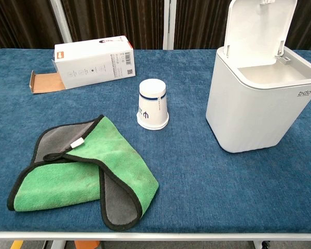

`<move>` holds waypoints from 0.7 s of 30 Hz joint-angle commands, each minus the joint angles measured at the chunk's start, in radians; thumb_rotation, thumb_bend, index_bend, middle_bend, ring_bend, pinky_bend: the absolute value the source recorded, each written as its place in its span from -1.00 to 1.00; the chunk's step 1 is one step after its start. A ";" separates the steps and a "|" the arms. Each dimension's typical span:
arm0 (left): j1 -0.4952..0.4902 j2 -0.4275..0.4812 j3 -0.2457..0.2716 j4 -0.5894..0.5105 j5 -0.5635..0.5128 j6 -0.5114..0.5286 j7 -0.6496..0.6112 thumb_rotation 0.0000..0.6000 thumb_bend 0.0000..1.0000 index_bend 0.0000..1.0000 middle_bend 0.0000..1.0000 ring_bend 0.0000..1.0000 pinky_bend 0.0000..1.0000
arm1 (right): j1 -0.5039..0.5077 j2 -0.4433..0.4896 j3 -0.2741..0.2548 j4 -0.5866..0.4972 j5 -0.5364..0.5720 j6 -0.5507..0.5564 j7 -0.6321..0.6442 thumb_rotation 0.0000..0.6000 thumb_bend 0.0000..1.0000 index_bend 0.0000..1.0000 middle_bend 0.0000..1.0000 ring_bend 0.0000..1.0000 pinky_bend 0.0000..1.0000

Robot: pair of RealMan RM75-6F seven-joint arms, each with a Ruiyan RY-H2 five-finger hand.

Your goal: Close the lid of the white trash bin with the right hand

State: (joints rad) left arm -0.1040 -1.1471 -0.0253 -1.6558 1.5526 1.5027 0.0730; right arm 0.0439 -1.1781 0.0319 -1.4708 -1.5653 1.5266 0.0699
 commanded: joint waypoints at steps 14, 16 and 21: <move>-0.005 -0.005 0.004 0.013 -0.001 -0.015 0.000 1.00 -1.00 -0.80 -0.86 -0.99 -0.76 | 0.035 0.065 0.003 -0.077 -0.081 0.015 0.038 1.00 -0.77 -1.00 -1.00 -1.00 -1.00; -0.008 -0.006 0.006 0.020 -0.003 -0.024 -0.002 1.00 -1.00 -0.80 -0.86 -0.99 -0.76 | 0.057 0.099 0.009 -0.112 -0.109 0.008 0.029 1.00 -0.69 -1.00 -1.00 -1.00 -1.00; -0.008 -0.008 0.005 0.027 -0.007 -0.025 -0.014 1.00 -1.00 -0.80 -0.86 -0.99 -0.76 | 0.147 0.208 0.045 -0.289 -0.147 -0.076 -0.007 1.00 0.33 -1.00 -1.00 -1.00 -1.00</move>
State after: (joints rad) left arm -0.1123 -1.1550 -0.0197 -1.6294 1.5463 1.4769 0.0598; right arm 0.1366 -1.0332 0.0558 -1.6689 -1.6871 1.5045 0.0781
